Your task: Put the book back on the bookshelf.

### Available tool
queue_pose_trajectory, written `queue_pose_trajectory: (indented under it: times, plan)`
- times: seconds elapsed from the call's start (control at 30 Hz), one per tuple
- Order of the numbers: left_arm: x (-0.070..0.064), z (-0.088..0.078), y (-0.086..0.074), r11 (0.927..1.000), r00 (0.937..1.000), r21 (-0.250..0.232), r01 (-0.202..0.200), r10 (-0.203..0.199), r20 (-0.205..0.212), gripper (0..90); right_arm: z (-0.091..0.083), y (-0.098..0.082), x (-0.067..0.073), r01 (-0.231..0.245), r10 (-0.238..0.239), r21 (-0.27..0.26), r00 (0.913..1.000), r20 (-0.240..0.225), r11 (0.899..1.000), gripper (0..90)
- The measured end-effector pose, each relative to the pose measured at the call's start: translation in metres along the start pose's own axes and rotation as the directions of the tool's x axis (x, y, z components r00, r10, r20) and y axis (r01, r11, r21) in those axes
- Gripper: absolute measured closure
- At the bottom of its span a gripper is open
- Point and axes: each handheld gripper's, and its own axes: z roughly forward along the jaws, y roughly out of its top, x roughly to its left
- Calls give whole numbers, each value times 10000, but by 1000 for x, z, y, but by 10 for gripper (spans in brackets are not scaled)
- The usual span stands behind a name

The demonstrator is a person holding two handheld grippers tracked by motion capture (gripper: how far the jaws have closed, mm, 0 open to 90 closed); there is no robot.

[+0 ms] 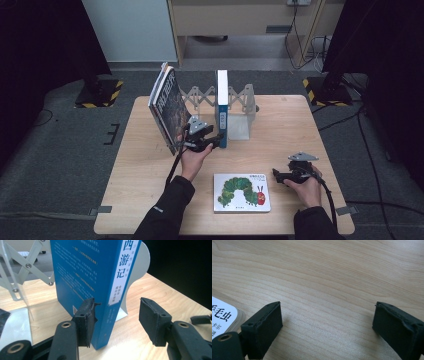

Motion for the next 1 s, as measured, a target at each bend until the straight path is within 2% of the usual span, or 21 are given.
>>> queue_pose_trajectory:
  times: [0.07,0.17,0.23,0.33,0.5,0.6,0.67,0.73,1.0]
  plan:
    - [0,-6,0,9996,9997,187,-233,234,-58,457,1,0,0,79,-79,32,9999,-68,10000,68]
    - [0,-15,1,9994,9998,275,-187,184,81,450,2,1,1,135,-133,110,9998,-132,9998,42]
    - [-1,-21,3,9982,9989,387,-465,467,-22,443,2,1,1,150,-148,114,9998,-132,9998,40]
    - [-3,-29,3,9971,9983,522,-559,551,171,431,2,1,1,181,-179,149,9997,-145,9997,35]
    - [-6,-40,-2,9930,9966,848,-817,804,189,417,2,1,1,158,-156,127,9998,-129,9998,34]
    - [-5,-49,-6,9934,9976,1011,-543,497,474,413,2,1,1,145,-143,132,9998,-128,9998,35]
    - [-5,-55,-12,9912,9968,1163,-633,571,560,406,2,1,1,146,-144,131,9998,-126,9998,34]
    - [-4,-62,-19,9876,9957,1328,-842,781,507,391,2,1,1,143,-142,132,9998,-125,9998,34]
    - [1,-75,-50,9834,9978,1763,-429,334,569,375,2,1,2,121,-120,131,9999,-55,9998,36]
